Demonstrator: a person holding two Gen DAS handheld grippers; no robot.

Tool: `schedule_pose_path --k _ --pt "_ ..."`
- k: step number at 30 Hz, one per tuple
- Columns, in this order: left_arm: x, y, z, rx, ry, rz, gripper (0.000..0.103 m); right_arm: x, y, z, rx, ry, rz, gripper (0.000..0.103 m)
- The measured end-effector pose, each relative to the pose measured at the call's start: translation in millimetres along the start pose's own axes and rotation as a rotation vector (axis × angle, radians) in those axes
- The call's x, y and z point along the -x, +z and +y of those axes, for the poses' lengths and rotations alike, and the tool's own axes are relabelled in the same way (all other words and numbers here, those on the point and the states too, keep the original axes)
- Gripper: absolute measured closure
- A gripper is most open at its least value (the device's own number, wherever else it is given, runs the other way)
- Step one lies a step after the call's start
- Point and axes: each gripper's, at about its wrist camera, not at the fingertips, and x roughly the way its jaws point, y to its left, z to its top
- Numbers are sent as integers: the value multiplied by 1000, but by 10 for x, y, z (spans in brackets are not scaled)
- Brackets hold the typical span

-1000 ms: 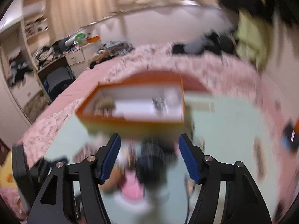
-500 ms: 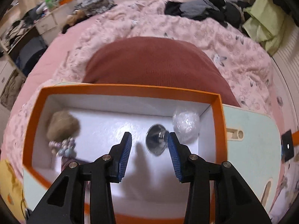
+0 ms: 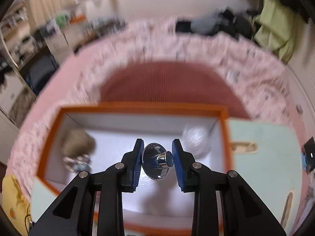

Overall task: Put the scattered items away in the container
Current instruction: 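Lift the silver piece out and release it beside the plush bun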

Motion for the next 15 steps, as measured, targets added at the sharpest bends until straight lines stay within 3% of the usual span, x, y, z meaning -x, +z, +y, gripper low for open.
schedule_pose_path --k 4,6,10,15 --pt "-5 2 5 0 1 1 0 670 -199 -74 3 58 -183 72" --pt "-4 1 7 0 1 1 0 909 -364 -103 -2 122 -213 72" --pt "-3 2 8 0 0 0 0 1142 -767 -137 12 236 -194 72" --pt "-2 0 11 0 0 0 0 959 -1123 -62 18 275 -114 72"
